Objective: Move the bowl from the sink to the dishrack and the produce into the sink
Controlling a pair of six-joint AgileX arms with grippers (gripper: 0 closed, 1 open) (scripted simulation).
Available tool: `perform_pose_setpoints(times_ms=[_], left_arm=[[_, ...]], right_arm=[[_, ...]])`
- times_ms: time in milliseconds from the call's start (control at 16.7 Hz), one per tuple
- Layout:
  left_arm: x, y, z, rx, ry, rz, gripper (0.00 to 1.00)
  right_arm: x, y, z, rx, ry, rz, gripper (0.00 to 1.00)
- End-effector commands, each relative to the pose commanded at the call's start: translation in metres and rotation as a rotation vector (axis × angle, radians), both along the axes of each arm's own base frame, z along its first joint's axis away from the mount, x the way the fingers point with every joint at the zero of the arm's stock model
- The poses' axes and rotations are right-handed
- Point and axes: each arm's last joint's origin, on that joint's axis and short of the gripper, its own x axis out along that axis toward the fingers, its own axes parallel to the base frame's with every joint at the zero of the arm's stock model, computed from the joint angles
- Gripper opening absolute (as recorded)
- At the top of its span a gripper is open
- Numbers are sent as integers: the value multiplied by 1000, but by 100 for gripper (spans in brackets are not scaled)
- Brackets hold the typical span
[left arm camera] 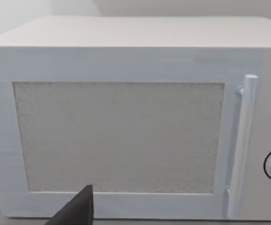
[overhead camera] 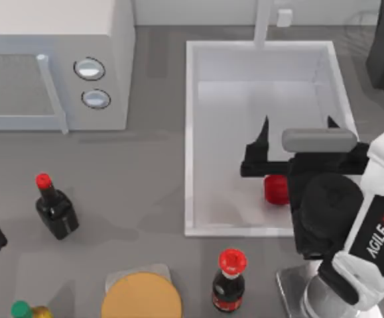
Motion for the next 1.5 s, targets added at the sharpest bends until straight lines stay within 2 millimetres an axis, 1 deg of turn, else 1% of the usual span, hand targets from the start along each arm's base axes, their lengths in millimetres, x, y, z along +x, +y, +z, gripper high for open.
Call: perform_pose_setpoints(times_ms=[60, 180, 300, 420, 540, 660, 780, 900, 1020, 1140, 1320, 1500], left_arm=[[0, 0, 0, 0, 0, 0, 100], [0, 0, 0, 0, 0, 0, 100], [0, 0, 0, 0, 0, 0, 100], [0, 0, 0, 0, 0, 0, 100], [0, 0, 0, 0, 0, 0, 100], [0, 0, 0, 0, 0, 0, 100], [0, 0, 0, 0, 0, 0, 100], [0, 0, 0, 0, 0, 0, 100], [0, 0, 0, 0, 0, 0, 100], [0, 0, 0, 0, 0, 0, 100], [0, 0, 0, 0, 0, 0, 100], [0, 0, 0, 0, 0, 0, 100]], right_arm=[[-1, -2, 1, -4, 7, 4, 100], [-4, -12, 6, -23, 40, 20, 100], [-11, -30, 14, -48, 94, 38, 100], [-21, -53, 26, -67, 157, 55, 100], [-36, -79, 40, -72, 214, 67, 100], [-56, -104, 55, -61, 249, 74, 100], [-78, -127, 67, -39, 258, 77, 100], [-100, -145, 74, -16, 244, 77, 100], [-119, -158, 78, 4, 211, 73, 100], [-133, -168, 81, 15, 167, 66, 100], [-148, -177, 86, 17, 97, 49, 100], [-158, -182, 94, 9, 40, 28, 100]])
